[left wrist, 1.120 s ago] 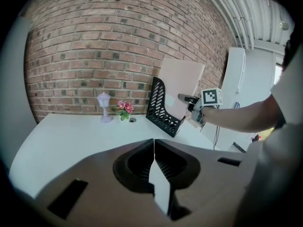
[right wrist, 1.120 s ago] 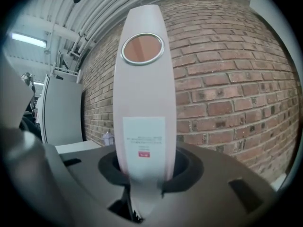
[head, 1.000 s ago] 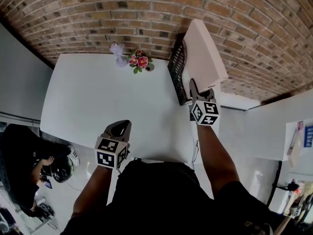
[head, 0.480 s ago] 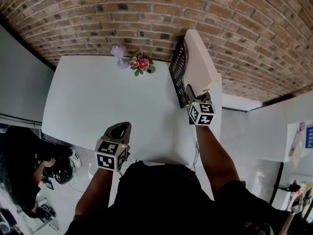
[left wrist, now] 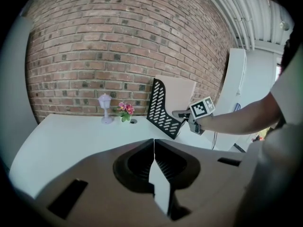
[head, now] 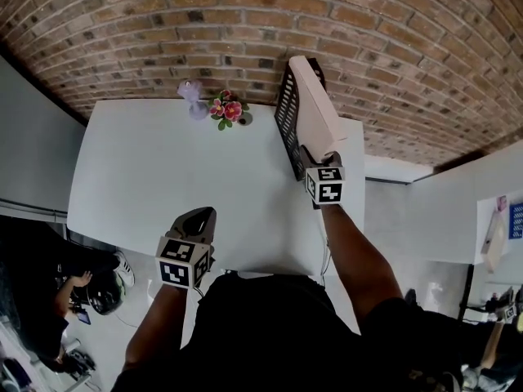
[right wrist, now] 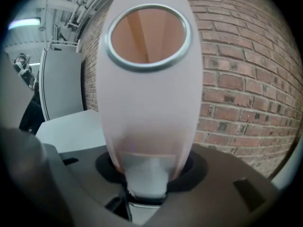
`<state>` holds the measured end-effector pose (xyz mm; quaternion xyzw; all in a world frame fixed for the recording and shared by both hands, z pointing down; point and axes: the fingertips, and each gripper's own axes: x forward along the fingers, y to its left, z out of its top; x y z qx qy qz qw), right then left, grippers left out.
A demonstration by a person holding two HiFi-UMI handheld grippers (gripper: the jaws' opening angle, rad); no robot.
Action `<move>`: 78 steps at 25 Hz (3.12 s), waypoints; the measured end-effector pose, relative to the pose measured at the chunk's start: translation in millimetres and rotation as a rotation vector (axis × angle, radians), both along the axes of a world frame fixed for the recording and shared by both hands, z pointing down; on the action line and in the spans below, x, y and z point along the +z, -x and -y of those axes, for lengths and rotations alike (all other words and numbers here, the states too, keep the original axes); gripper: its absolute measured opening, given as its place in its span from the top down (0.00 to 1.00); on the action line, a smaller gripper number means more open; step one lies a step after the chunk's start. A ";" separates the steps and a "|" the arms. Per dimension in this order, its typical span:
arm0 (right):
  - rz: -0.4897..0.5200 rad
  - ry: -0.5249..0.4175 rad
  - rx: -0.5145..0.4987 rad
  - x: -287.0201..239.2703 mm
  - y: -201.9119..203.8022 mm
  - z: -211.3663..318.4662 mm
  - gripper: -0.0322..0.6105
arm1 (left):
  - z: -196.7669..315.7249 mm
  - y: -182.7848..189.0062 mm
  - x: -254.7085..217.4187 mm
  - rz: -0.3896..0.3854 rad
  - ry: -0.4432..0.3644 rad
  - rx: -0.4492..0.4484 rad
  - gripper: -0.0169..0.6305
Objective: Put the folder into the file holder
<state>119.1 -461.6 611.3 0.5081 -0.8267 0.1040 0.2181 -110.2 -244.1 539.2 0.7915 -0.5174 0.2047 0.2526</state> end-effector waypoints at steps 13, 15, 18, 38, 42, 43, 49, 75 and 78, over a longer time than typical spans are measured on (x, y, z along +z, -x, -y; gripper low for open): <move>-0.010 0.128 0.030 2.6 -14.1 -5.6 0.52 | -6.1 5.2 -5.4 -0.012 -0.021 0.007 0.96; -0.009 0.124 0.033 -0.5 -14.7 -9.7 0.52 | -6.7 4.9 -6.3 -0.014 -0.025 0.009 0.96; -0.010 0.115 0.037 -6.7 -16.4 -15.2 0.52 | -4.7 3.9 -7.8 -0.016 -0.033 0.015 0.96; 0.228 0.112 -0.074 -85.3 -16.2 -175.0 0.62 | 7.1 -49.5 -37.3 -0.060 -0.119 0.163 0.96; 0.208 0.079 -0.122 -107.3 -16.0 -193.2 0.67 | 1.3 -59.0 -45.5 -0.054 -0.137 0.197 0.96; 0.215 0.075 -0.127 -111.0 -15.2 -197.0 0.69 | 0.8 -59.1 -46.9 -0.053 -0.140 0.198 0.96; 0.250 0.065 -0.136 -117.3 -7.8 -216.9 0.76 | -0.6 -60.9 -50.5 -0.042 -0.150 0.206 0.96; 0.331 0.040 -0.063 -124.0 -29.9 -215.1 0.95 | 5.5 -73.5 -60.8 -0.040 -0.188 0.231 0.96; 0.322 0.043 -0.069 -124.2 -28.7 -212.0 0.95 | 8.8 -71.9 -62.7 -0.047 -0.189 0.227 0.96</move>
